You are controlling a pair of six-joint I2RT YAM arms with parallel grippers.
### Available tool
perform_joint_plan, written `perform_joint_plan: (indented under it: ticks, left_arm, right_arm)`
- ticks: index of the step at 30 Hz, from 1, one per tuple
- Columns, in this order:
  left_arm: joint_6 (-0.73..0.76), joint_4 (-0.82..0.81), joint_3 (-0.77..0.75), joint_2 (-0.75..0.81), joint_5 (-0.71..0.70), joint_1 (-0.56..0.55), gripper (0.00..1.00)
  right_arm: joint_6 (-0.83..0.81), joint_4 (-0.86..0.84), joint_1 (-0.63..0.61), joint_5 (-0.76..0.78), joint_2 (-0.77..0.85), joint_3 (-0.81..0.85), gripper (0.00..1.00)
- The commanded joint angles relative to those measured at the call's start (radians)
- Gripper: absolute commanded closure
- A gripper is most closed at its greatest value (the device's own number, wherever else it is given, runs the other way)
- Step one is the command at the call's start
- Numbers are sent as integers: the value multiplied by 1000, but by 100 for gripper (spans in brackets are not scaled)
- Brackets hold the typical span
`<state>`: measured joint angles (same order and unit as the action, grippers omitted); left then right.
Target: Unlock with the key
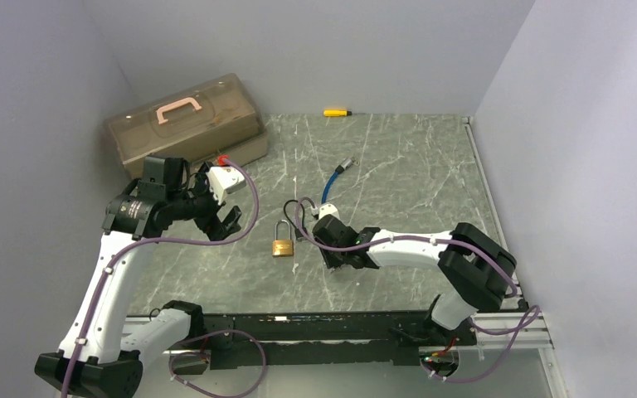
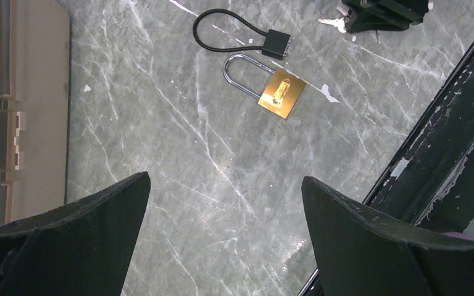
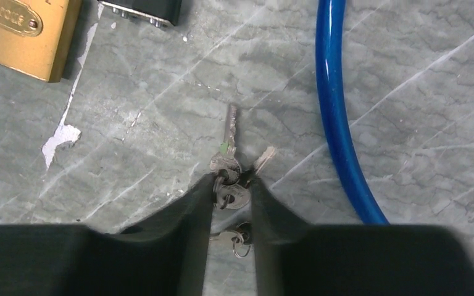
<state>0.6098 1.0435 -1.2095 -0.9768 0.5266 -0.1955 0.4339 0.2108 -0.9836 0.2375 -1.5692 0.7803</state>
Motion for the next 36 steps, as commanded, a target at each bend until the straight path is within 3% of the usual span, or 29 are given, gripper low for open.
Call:
perform_joint_plan:
  ticks: [1, 5, 10, 15, 21, 30, 33, 36]
  left_arm:
    - [-13, -46, 3, 14, 1, -1, 1]
    - [-24, -99, 67, 55, 26, -1, 1]
    - [56, -104, 163, 114, 19, -1, 1]
    - [286, -44, 203, 234, 67, -1, 1]
    - [504, -92, 255, 374, 189, -1, 1]
    - [511, -162, 262, 353, 420, -13, 1]
    - [518, -179, 251, 341, 470, -58, 1]
    - [528, -207, 245, 336, 434, -151, 1]
  right_arm:
    - [-7, -61, -1, 37, -13, -9, 79]
    - [-1, -74, -1, 31, -2, -16, 100]
    - [-23, -88, -1, 7, 35, -30, 100]
    - [-76, -93, -2, -39, 123, -31, 100]
    - [-126, -79, -1, -156, 259, -13, 100]
    - [-159, -46, -1, -528, 438, 84, 100]
    - [-159, -67, -1, -637, 470, 117, 100]
    - [-148, -87, 3, -758, 471, 158, 100]
